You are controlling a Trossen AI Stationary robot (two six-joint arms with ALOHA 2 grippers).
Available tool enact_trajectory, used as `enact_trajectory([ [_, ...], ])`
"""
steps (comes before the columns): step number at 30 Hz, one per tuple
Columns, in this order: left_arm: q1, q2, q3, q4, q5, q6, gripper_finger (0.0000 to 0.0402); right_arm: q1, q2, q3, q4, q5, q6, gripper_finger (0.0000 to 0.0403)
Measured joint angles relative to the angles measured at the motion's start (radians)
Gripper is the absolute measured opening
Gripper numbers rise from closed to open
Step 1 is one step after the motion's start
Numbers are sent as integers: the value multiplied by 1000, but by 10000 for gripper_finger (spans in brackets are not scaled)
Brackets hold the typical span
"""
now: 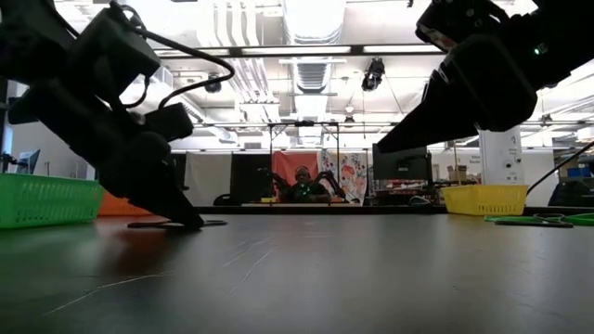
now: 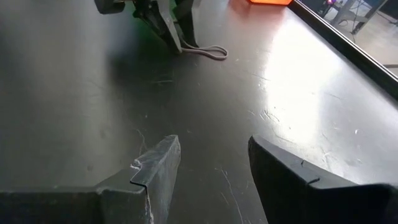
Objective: Sort rubber bands into baskets
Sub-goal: Put the center violet rubber band into the green bin
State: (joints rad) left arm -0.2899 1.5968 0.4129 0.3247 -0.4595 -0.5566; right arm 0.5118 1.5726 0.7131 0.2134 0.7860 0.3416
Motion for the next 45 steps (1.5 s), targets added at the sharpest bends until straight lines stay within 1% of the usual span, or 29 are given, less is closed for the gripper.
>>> enact_trajectory([
  [4,-2,-23,0,-60,-6,-19,110,0,0,-1,0,0,10,187],
  [13,-2,-5,-1,-76,-14,-67,61,0,0,-1,0,0,18,187],
  [19,7,-3,-17,-68,-22,-192,7,0,0,-1,0,0,18,187],
  [25,7,-12,-19,-70,-19,-197,1,0,0,-1,0,0,18,187],
  [29,7,-48,-16,-90,-13,-179,0,0,0,-1,0,0,15,187],
  [33,6,-111,-20,-127,6,-142,0,0,0,-1,0,1,15,187],
  [45,5,-366,-12,-244,33,-38,0,0,0,-1,0,2,15,187],
])
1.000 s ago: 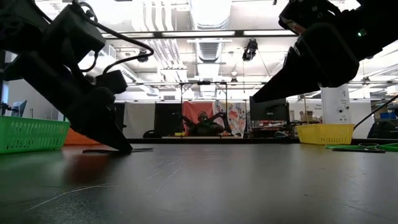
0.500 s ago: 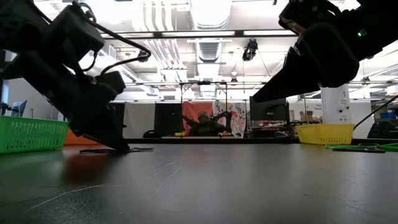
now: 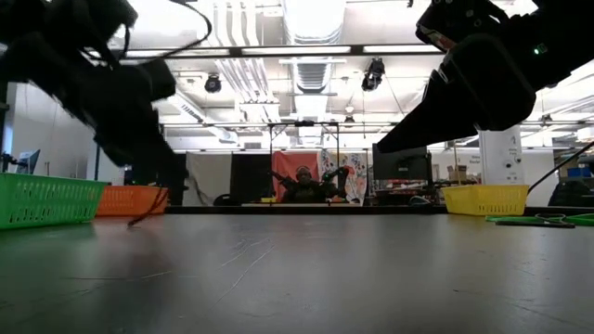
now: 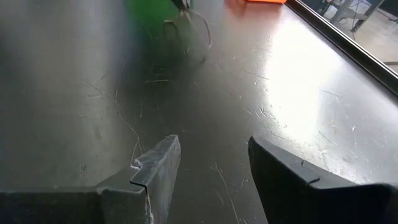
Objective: Sort rubber bands into baskets
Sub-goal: Put the center violet rubber band into the green bin
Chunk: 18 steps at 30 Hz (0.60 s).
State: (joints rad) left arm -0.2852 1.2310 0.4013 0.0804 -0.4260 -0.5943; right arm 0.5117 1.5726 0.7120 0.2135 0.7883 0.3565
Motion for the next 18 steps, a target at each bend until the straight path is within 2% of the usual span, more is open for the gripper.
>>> enact_trajectory([
  [4,0,-92,39,-122,0,41,0,0,0,0,0,0,0,187],
  [12,0,-240,293,-742,-5,23,0,0,0,0,0,0,1,187],
  [18,0,-263,491,-1104,-10,-21,0,-2,0,0,0,0,0,187],
])
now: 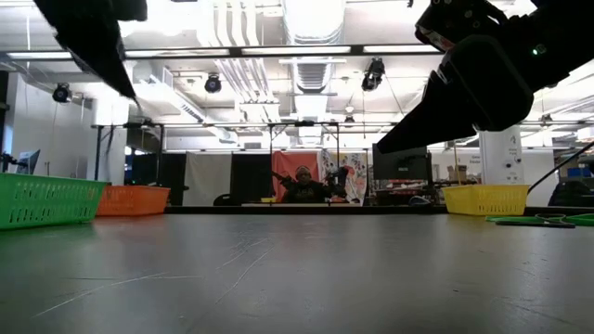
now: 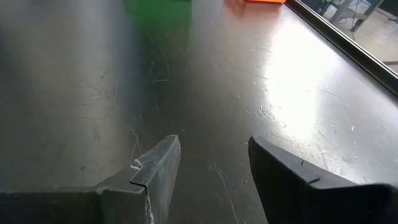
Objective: Sort rubber bands into baskets
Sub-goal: Put the center violet rubber band into the green bin
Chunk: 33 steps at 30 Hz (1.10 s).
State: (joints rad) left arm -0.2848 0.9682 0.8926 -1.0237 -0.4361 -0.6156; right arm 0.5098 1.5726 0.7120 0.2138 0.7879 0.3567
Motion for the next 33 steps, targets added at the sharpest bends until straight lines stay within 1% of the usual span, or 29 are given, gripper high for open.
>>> enact_trajectory([
  [3,0,-2,108,-146,3,-30,0,0,0,0,0,0,0,187],
  [8,0,-4,259,-351,69,-103,0,0,0,0,0,0,0,187],
  [11,0,-11,297,-474,122,-188,0,0,0,0,0,0,1,187],
  [14,0,-25,297,-539,177,-270,0,0,0,0,0,0,1,187],
  [19,0,-42,223,-534,194,-322,0,0,0,0,0,0,1,187],
  [23,0,-44,136,-458,197,-321,0,0,0,0,0,0,3,187],
  [27,0,-46,36,-351,258,-312,0,0,0,0,0,0,2,187],
  [33,0,-44,-112,-309,339,-363,0,0,0,0,0,0,2,187],
])
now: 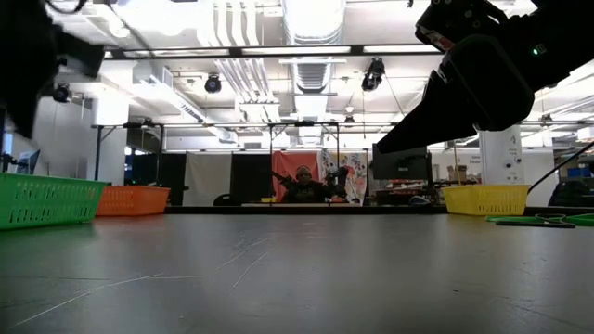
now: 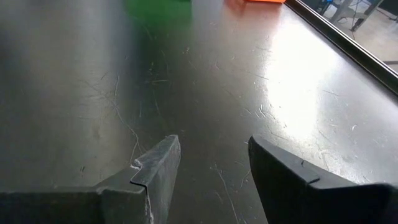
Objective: Sort rubber bands into baskets
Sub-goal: Put the center violet rubber band into the green bin
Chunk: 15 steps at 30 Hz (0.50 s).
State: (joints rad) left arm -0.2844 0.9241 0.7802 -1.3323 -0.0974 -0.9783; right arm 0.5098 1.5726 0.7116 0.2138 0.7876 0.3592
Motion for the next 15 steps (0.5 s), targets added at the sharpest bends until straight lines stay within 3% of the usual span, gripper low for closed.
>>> enact_trajectory([
  [5,0,-2,-66,13,32,-34,0,-1,0,0,0,0,-2,187],
  [15,0,9,-76,114,7,-43,0,-10,0,0,6,0,5,187],
])
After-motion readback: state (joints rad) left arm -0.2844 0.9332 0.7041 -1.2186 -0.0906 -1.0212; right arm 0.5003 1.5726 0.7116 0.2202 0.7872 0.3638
